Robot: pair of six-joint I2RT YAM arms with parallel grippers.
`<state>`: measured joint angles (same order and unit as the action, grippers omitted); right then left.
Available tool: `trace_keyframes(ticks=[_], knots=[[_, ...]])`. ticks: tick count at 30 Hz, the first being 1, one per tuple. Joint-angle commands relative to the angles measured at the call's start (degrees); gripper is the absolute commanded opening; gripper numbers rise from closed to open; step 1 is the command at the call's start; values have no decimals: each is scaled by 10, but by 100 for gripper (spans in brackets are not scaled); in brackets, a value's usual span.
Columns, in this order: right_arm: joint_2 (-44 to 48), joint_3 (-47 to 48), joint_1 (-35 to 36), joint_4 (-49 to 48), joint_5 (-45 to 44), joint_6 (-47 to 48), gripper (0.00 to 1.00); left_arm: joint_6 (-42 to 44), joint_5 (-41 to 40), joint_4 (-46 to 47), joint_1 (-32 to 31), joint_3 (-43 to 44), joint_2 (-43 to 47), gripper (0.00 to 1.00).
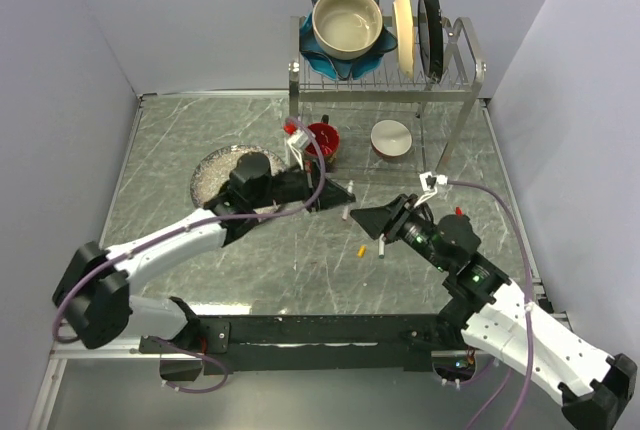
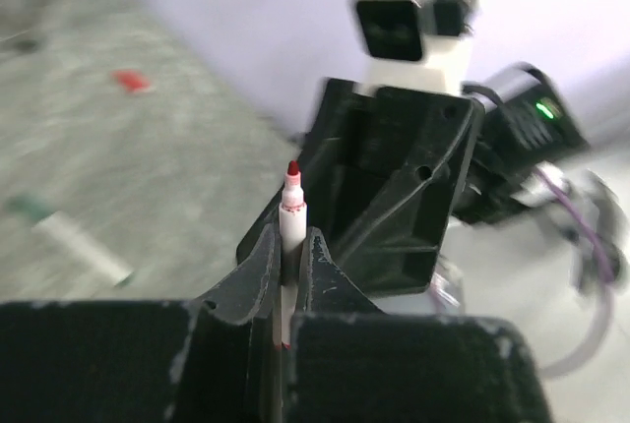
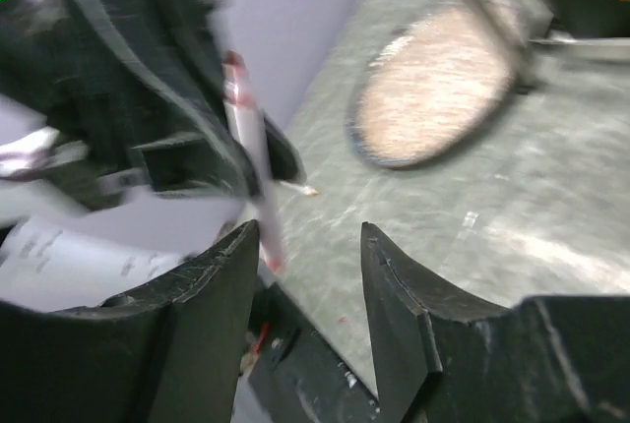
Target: Insert the pens into the pen caps
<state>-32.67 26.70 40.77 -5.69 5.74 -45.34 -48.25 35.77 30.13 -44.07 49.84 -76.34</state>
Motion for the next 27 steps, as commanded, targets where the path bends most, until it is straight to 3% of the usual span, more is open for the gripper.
trace_keyframes(ticks=[1,5,8,12,17,20,27], knots=[[-34,16,-9,73,-159,-75,53,104,-155,-290,15,82,60,1],[-105,67,-68,185,-295,-126,54,156,-184,-412,16,101,90,1],[-176,110,-181,253,-296,-169,56,180,-223,-456,16,92,137,1],[-236,136,-294,347,-301,-326,54,211,-278,-479,16,75,195,1],[-329,150,-448,401,-268,-443,57,216,-276,-480,15,57,212,1],[-371,152,-508,403,-240,-481,57,220,-272,-482,15,55,216,1],[-440,200,-545,412,-226,-574,64,222,-275,-481,15,49,226,1]])
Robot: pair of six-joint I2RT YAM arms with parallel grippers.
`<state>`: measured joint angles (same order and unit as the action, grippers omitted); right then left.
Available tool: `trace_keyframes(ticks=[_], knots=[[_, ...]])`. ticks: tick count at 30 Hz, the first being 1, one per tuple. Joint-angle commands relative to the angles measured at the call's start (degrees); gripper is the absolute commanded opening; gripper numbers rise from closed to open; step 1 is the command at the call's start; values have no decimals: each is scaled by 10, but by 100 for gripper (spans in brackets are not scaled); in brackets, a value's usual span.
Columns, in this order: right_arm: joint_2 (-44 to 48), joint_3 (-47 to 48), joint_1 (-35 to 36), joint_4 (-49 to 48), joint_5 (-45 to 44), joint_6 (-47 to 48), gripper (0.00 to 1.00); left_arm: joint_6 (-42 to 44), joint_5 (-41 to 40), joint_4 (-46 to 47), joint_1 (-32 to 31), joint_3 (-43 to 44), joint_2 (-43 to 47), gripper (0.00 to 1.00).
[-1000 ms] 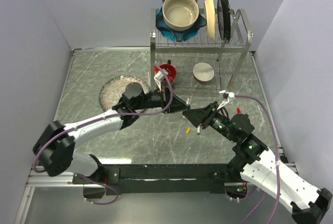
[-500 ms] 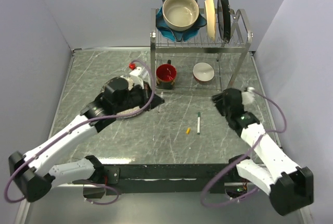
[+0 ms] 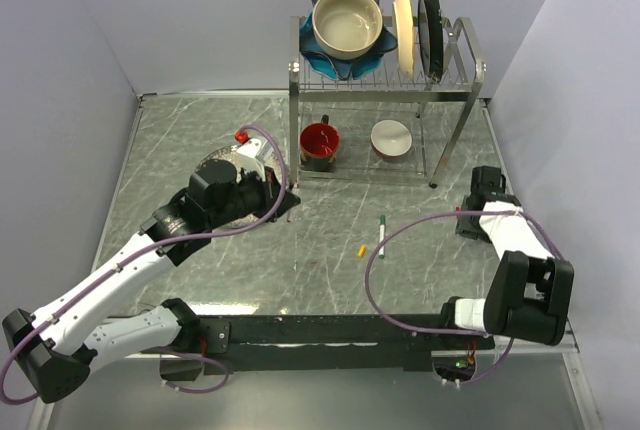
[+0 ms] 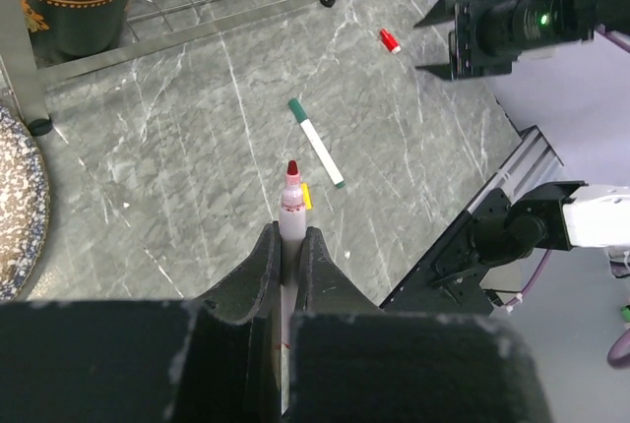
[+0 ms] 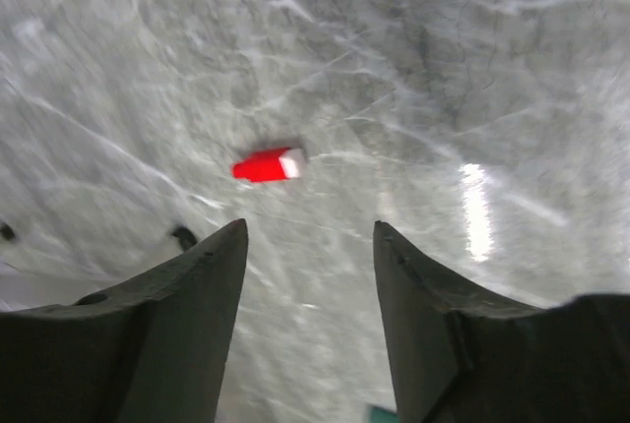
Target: Insert the pens into the pen caps
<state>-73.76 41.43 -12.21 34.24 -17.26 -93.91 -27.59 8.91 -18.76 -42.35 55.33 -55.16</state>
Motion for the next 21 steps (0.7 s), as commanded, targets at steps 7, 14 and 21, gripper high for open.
trace_keyframes(ticks=[7,14,21], knots=[[-100,91,-41,1,61,-129,63,17,-22,4,-2,-6,16,1],[-137,114,-48,9,93,-164,63,15,-26,7,-2,-6,14,1],[-172,111,-62,9,126,-175,61,16,-29,6,-2,-6,15,1]])
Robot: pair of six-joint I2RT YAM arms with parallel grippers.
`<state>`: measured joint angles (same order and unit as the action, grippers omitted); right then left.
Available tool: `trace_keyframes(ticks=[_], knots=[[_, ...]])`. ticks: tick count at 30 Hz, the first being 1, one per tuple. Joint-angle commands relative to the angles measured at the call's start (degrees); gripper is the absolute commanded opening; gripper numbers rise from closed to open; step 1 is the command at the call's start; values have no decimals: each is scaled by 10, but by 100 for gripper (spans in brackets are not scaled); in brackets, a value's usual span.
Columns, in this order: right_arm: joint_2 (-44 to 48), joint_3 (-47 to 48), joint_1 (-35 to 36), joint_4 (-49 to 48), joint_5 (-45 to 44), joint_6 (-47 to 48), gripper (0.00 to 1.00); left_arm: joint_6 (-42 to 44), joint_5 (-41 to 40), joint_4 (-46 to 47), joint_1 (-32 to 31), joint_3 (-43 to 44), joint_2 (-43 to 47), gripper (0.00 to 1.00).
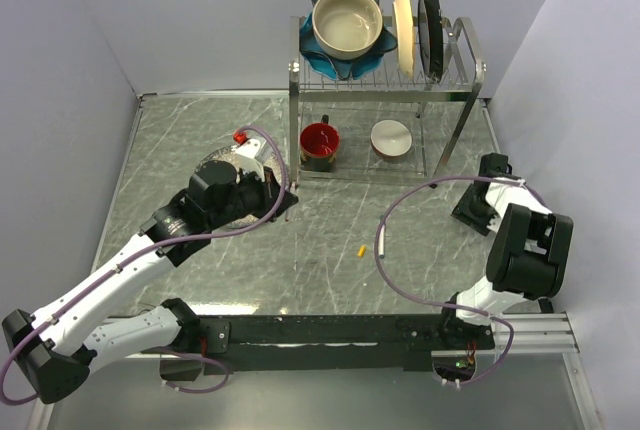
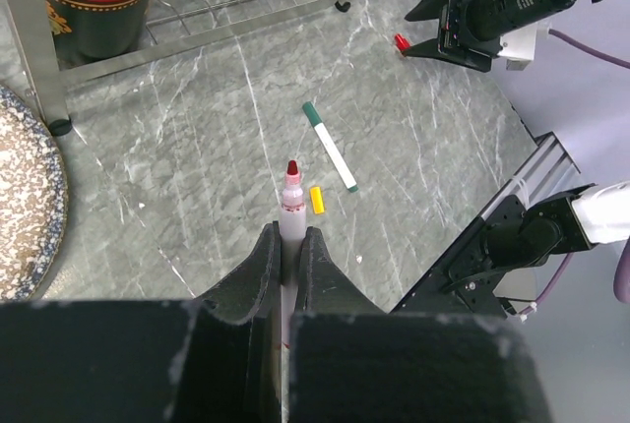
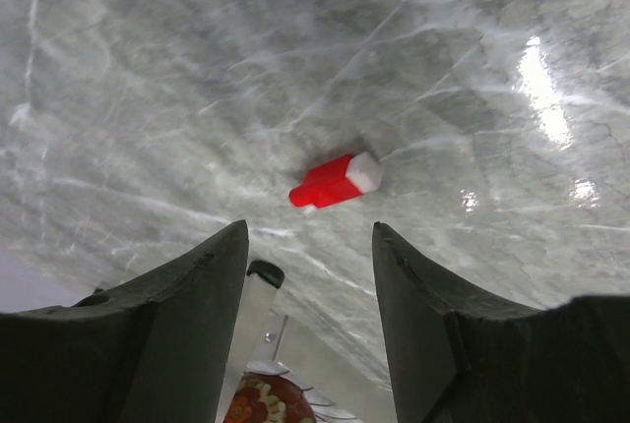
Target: Insert the pens into the pen caps
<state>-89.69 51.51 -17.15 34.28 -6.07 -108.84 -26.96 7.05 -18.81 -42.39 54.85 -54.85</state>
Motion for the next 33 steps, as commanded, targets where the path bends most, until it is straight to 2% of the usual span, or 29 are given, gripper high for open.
trace_keyframes(ticks=[1,14,17,27,29,33], knots=[[-15,10,-14,7,15,-27,60,9,-12,8,-1,-2,13,1],[-65,53,-25,54,21,-25,56,9,-17,11,-1,-4,25,1],[-75,54,-28,57,21,-20,52,9,-21,10,-1,-4,26,1],[-59,38,-38,65,24,4,18,6,-24,13,-1,-8,33,1],[-54,38,-38,68,15,15,17,5,-24,16,-1,-9,36,1],[-45,37,-38,61,-2,100,8,2,-20,18,-1,-10,39,1]])
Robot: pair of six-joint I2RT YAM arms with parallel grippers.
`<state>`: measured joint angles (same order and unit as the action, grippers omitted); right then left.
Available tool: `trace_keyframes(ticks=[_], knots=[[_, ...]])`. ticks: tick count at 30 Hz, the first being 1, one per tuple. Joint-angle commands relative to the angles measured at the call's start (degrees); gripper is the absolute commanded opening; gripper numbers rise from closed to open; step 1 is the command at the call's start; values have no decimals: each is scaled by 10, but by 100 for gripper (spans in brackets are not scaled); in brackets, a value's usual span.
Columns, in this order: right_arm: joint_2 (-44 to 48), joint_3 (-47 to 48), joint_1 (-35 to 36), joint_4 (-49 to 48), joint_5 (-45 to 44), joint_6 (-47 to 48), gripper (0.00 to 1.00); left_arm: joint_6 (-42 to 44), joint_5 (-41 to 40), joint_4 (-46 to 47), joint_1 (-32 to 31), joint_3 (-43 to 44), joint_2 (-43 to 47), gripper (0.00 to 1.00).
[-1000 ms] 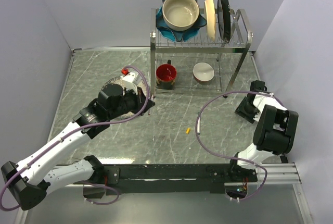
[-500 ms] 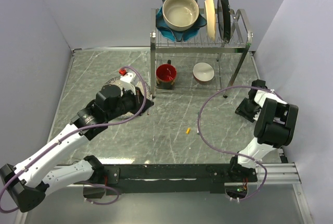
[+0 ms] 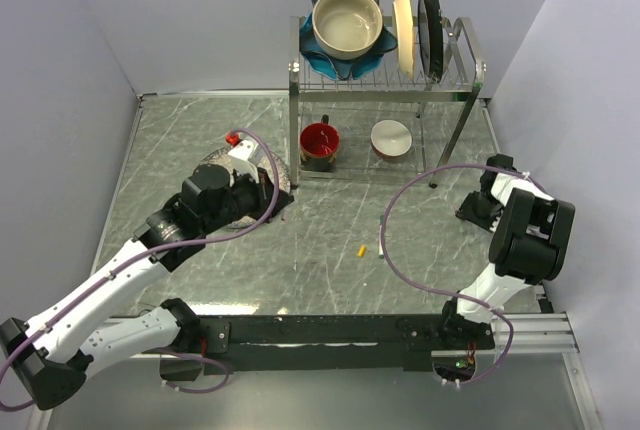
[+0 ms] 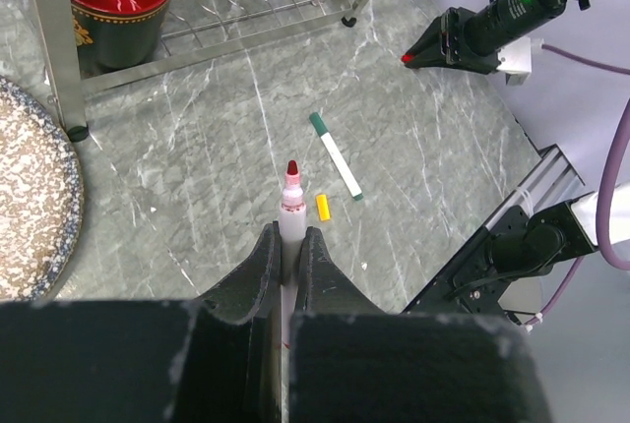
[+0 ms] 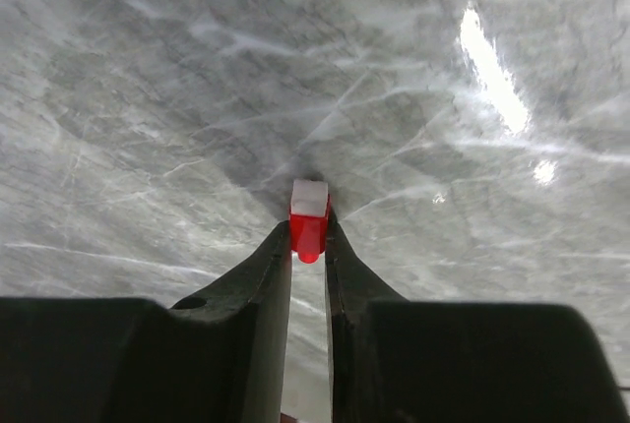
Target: Insert the pens into the pen caps
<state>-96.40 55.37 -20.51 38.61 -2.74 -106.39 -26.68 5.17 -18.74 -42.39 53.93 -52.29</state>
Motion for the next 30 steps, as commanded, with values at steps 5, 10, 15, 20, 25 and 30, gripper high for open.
trace_keyframes(ticks=[5,10,15,20,25,30], knots=[[19,1,6,7,-26,206,0,-2,7,20,-1,0,17,1],[41,8,62,-5,-49,345,0,-1,-2,20,-1,-1,28,1],[103,-24,165,-61,-44,471,0,0,-18,16,-1,-2,31,1],[148,-22,308,-86,-39,550,0,-1,-25,15,-1,-3,30,1],[162,-26,432,-145,58,634,0,6,-50,-4,-6,5,40,1],[105,11,556,-111,54,677,0,17,-114,-22,-14,-1,76,1]])
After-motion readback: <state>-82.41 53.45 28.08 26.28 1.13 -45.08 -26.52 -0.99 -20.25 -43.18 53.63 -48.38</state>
